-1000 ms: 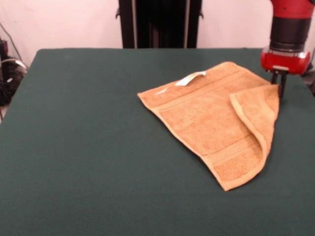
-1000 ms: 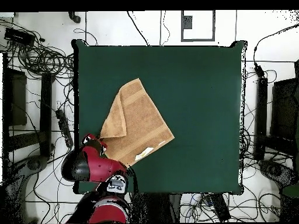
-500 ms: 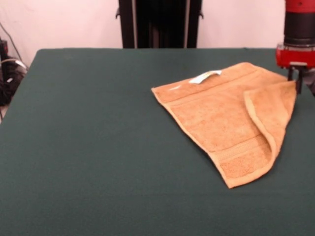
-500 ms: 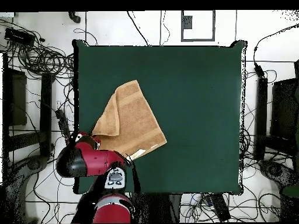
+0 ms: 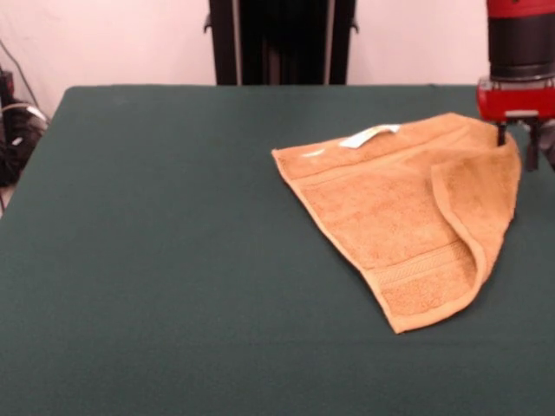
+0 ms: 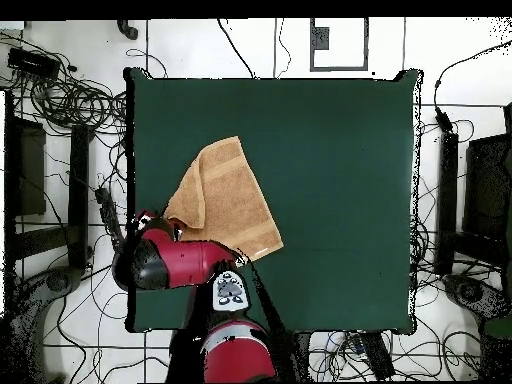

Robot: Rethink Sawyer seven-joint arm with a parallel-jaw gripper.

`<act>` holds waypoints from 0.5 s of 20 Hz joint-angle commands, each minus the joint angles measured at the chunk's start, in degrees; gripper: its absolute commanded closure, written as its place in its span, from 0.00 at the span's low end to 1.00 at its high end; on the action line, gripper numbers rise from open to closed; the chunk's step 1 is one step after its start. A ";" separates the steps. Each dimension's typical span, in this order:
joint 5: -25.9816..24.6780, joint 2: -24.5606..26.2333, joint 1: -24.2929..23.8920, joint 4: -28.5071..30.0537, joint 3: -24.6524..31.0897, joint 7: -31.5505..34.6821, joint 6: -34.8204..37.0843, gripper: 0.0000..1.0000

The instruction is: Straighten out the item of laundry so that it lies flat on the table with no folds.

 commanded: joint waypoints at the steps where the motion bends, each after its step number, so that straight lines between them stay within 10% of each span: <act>1: -4.21 1.13 -2.24 -2.82 10.05 3.81 -0.65 0.00; 10: -2.74 1.72 -2.13 -2.33 11.93 7.28 -1.31 0.00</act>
